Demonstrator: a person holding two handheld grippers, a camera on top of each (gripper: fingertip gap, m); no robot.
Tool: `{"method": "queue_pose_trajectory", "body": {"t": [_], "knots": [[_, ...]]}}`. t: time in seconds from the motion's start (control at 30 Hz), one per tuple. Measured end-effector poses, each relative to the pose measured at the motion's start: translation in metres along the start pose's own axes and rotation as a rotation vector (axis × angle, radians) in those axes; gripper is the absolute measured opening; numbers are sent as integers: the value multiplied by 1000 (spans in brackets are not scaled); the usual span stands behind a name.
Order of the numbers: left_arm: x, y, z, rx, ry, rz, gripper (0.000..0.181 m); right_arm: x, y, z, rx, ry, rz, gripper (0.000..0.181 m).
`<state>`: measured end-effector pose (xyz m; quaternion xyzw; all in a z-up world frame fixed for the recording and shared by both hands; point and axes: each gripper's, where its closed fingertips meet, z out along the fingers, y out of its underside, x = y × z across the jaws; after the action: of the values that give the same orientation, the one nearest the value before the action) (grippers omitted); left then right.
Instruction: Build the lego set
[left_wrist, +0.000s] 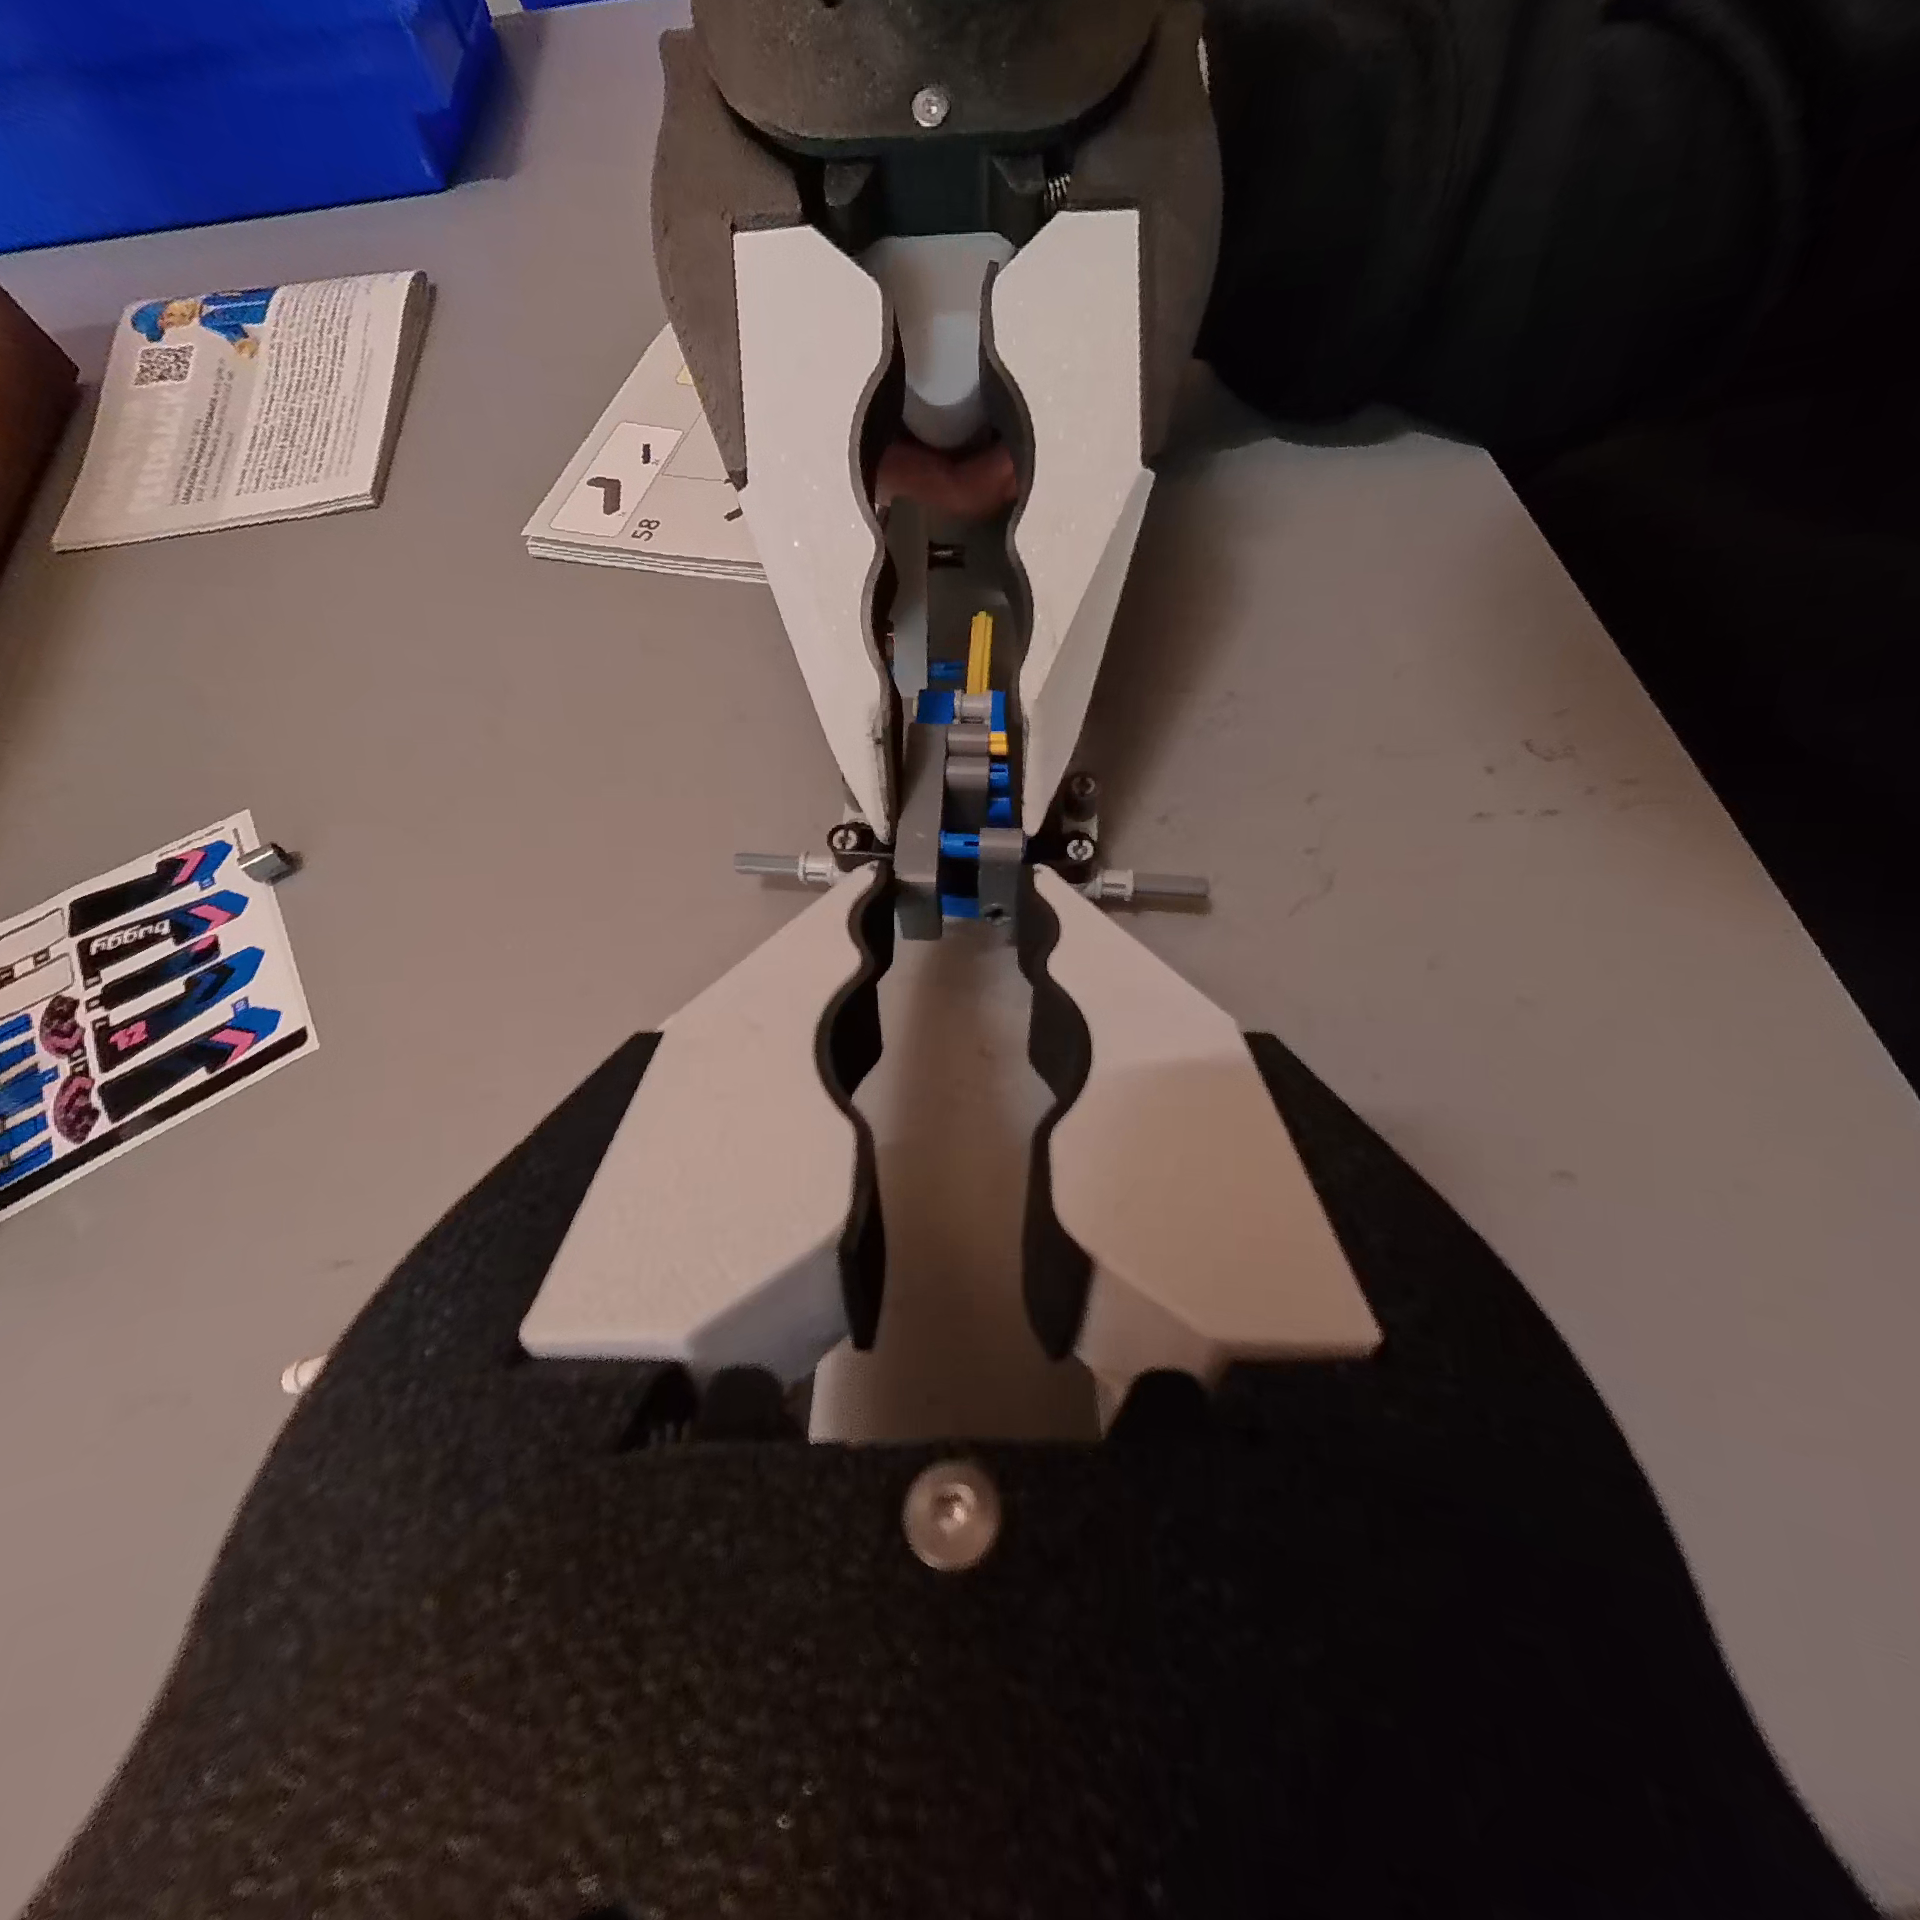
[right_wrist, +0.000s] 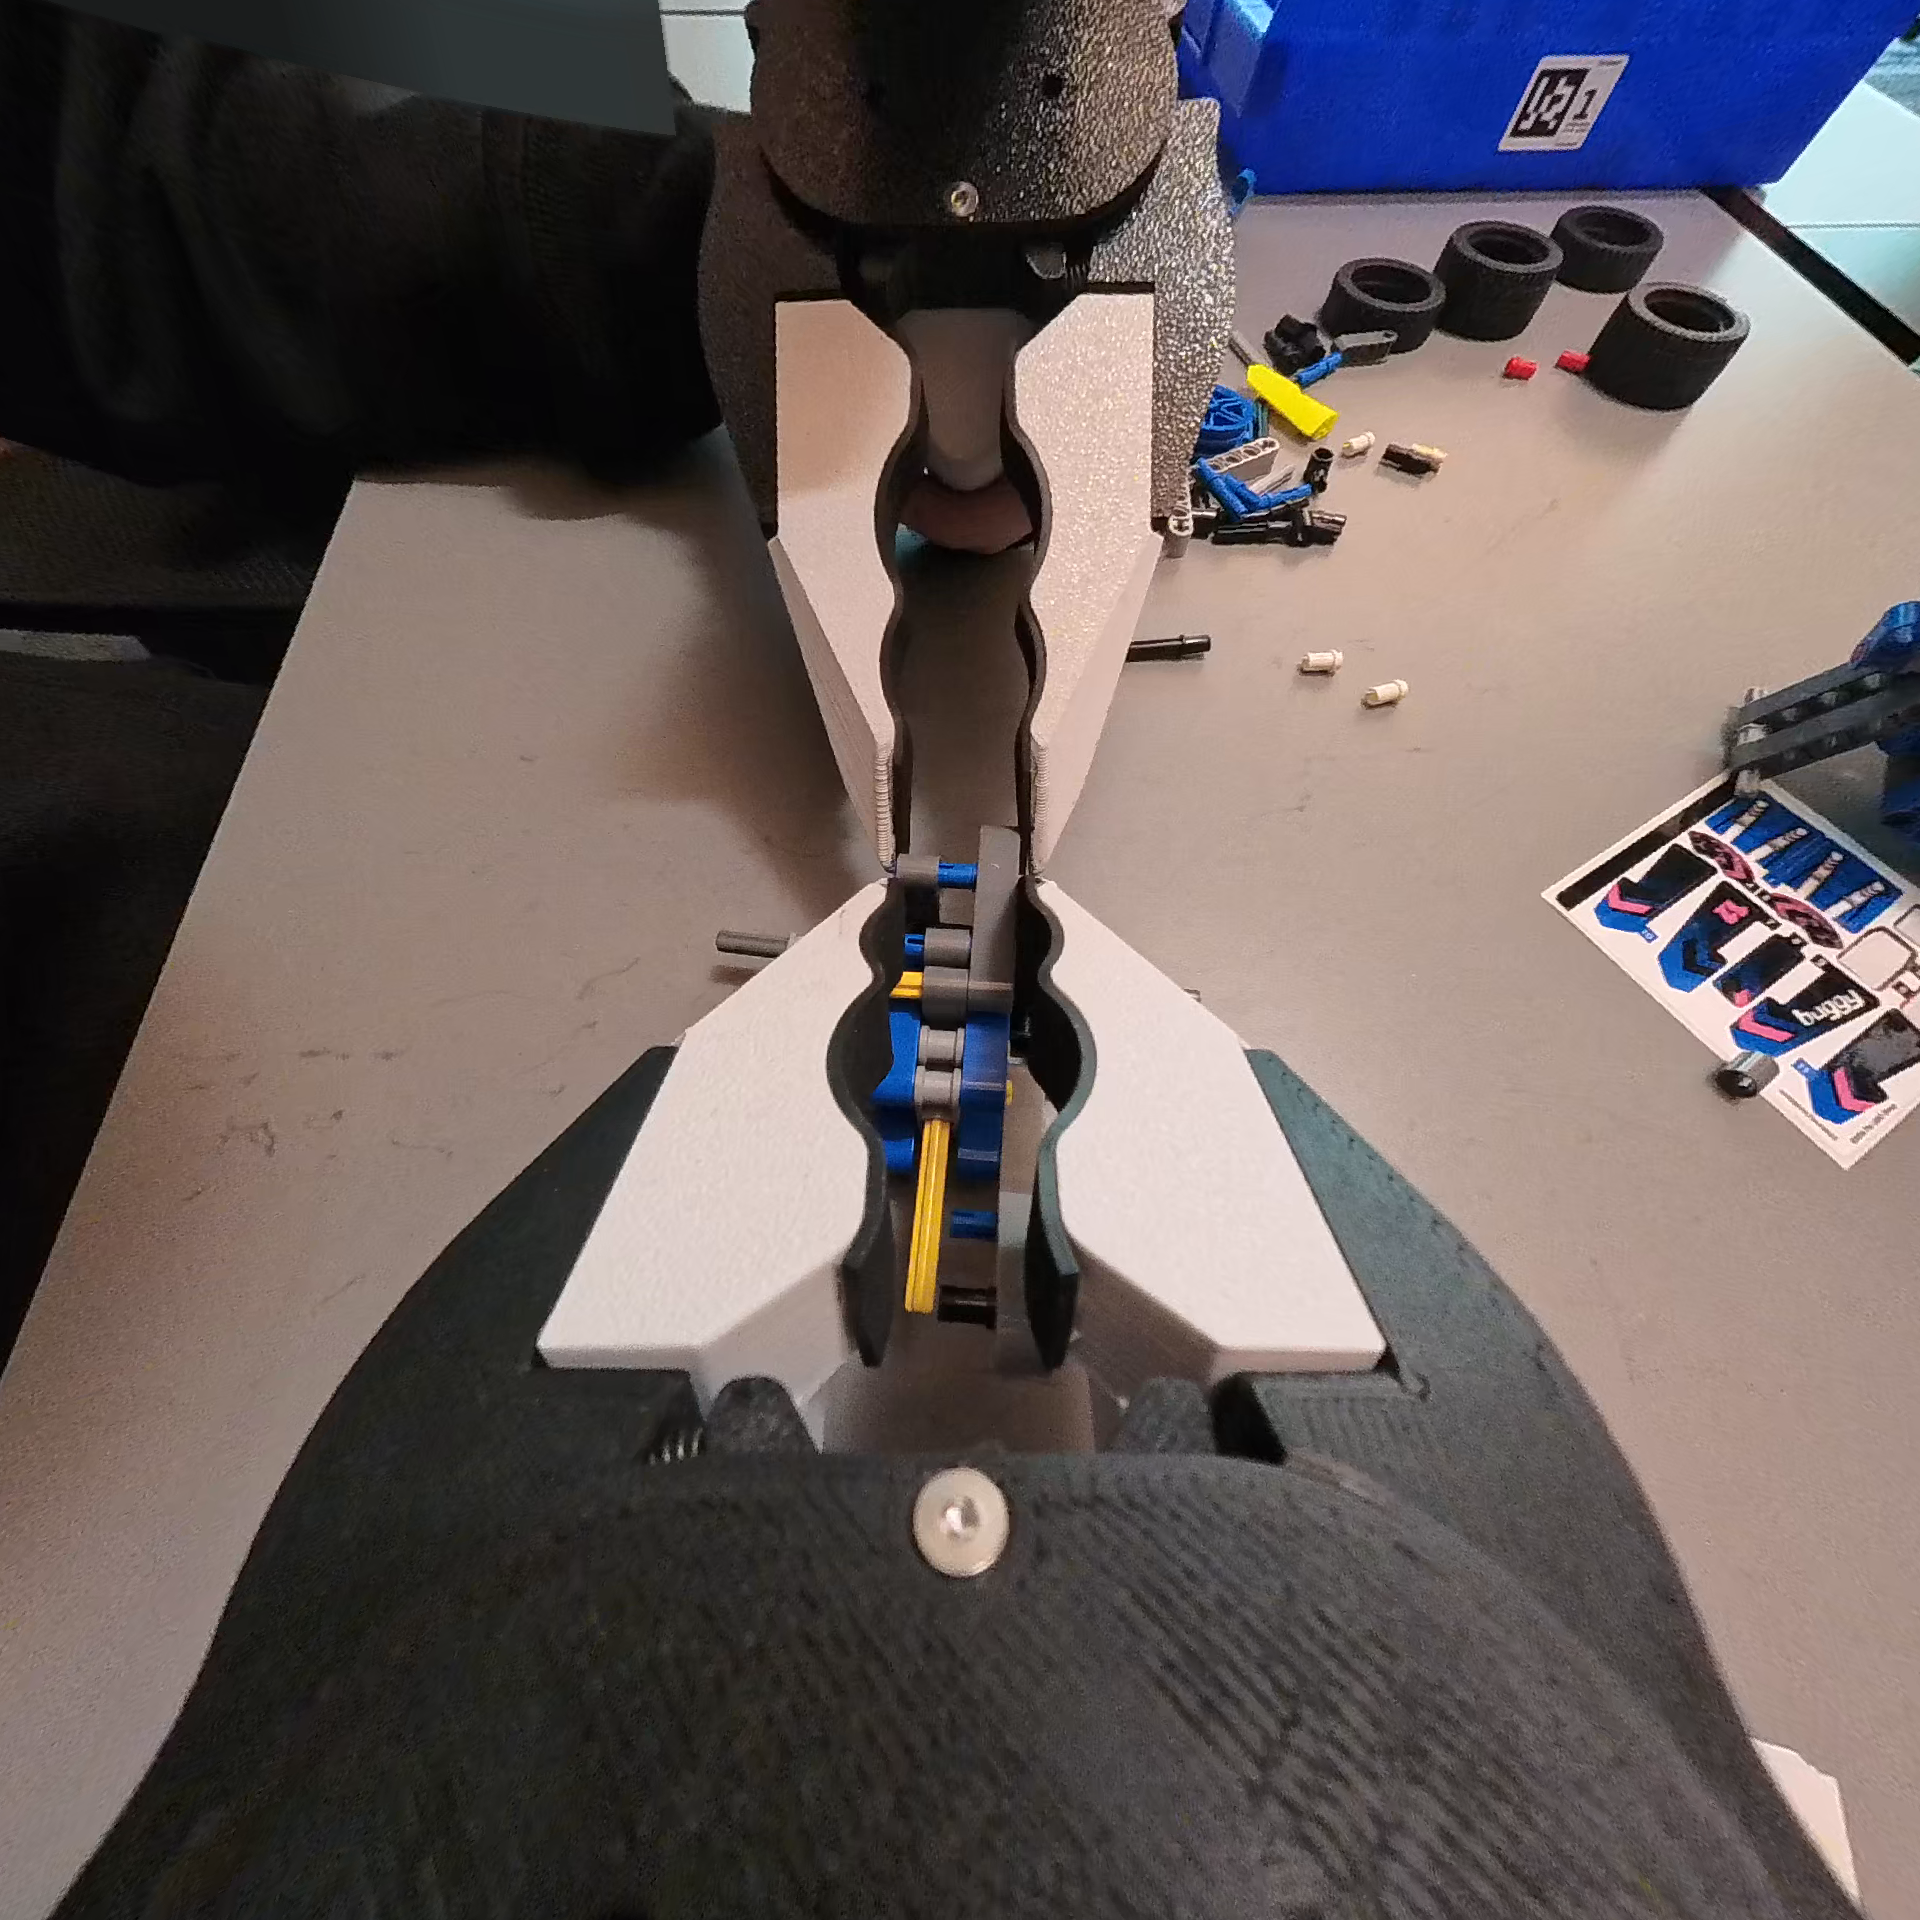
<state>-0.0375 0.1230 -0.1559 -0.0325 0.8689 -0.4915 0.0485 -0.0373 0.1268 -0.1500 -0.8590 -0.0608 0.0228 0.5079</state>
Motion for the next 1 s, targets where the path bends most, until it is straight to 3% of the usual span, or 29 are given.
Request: {"method": "queue_pose_trajectory", "body": {"t": [1.0], "knots": [[4,-1,0,8,9,23,13,-4,0,0,-1,-27,-14,14]]}}
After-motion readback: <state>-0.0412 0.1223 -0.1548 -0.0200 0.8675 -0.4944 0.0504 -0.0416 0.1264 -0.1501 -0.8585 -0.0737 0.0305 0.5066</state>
